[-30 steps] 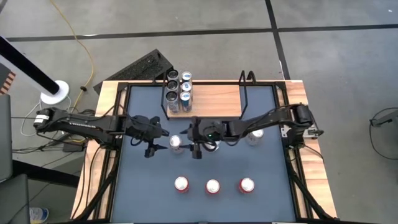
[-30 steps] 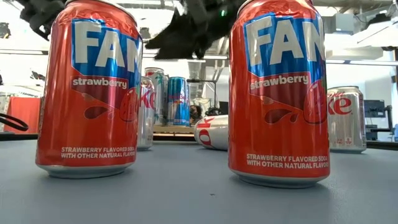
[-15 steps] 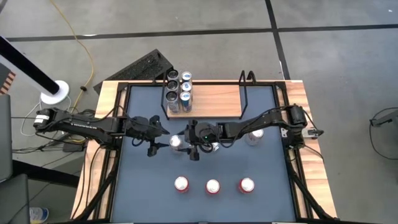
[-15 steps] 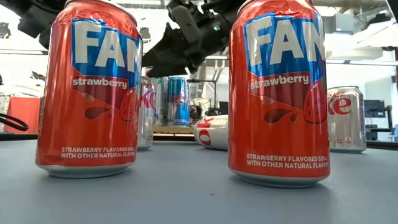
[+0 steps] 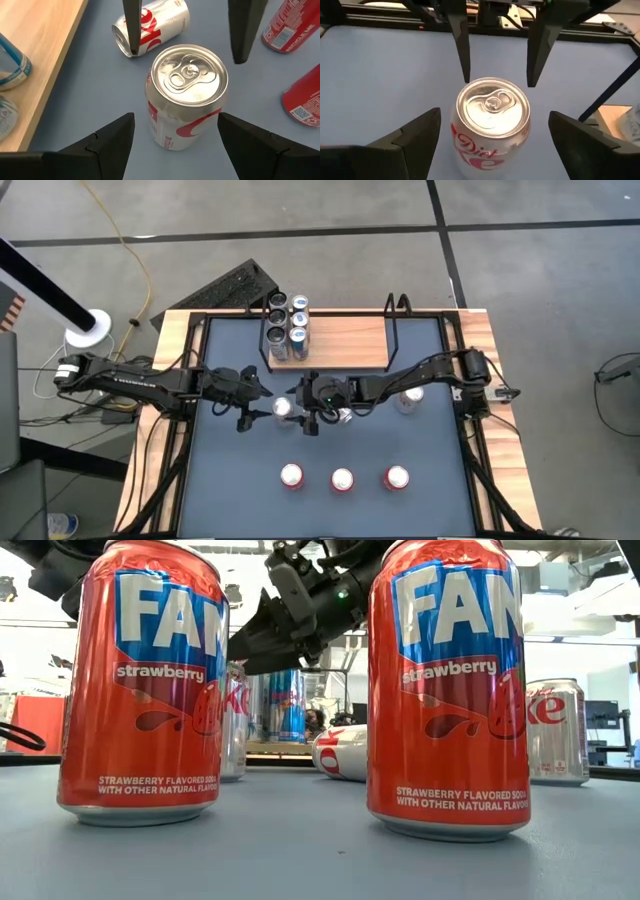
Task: Place canned beverage on shelf
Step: Put the left silver soda can on the shelf
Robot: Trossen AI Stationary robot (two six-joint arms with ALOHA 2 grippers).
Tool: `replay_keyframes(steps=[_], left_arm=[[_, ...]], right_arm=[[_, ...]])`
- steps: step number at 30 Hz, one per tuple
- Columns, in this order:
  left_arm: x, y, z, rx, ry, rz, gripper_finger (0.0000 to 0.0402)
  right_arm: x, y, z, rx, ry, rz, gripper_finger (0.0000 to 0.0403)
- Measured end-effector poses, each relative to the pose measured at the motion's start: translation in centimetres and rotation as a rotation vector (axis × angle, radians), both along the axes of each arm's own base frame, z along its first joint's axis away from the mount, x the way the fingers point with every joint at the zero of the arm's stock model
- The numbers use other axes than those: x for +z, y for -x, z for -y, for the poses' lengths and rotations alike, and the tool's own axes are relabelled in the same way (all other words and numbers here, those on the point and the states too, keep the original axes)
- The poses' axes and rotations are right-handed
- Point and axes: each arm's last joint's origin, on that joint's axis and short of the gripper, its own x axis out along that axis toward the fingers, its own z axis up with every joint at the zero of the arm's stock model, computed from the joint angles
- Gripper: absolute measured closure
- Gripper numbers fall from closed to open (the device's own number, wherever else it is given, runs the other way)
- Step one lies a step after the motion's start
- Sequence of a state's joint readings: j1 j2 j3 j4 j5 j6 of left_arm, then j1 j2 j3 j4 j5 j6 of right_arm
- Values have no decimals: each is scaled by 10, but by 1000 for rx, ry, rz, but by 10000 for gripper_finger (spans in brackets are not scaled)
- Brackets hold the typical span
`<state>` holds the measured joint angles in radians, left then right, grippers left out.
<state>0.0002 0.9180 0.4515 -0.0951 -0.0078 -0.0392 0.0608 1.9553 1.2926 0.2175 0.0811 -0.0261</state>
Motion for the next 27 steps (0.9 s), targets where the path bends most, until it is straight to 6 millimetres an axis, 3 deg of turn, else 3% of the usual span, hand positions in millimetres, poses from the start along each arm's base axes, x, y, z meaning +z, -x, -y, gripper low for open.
replay_keyframes(steps=[5, 14, 27], left_arm=[[0, 0, 0, 0, 0, 0, 127], [-4, 1, 0, 3, 5, 0, 127], [-3, 0, 0, 3, 7, 13, 127]], right_arm=[[-5, -3, -1, 2, -3, 15, 47], [-31, -21, -2, 3, -2, -26, 47], [-26, -27, 7, -21, -25, -27, 61]])
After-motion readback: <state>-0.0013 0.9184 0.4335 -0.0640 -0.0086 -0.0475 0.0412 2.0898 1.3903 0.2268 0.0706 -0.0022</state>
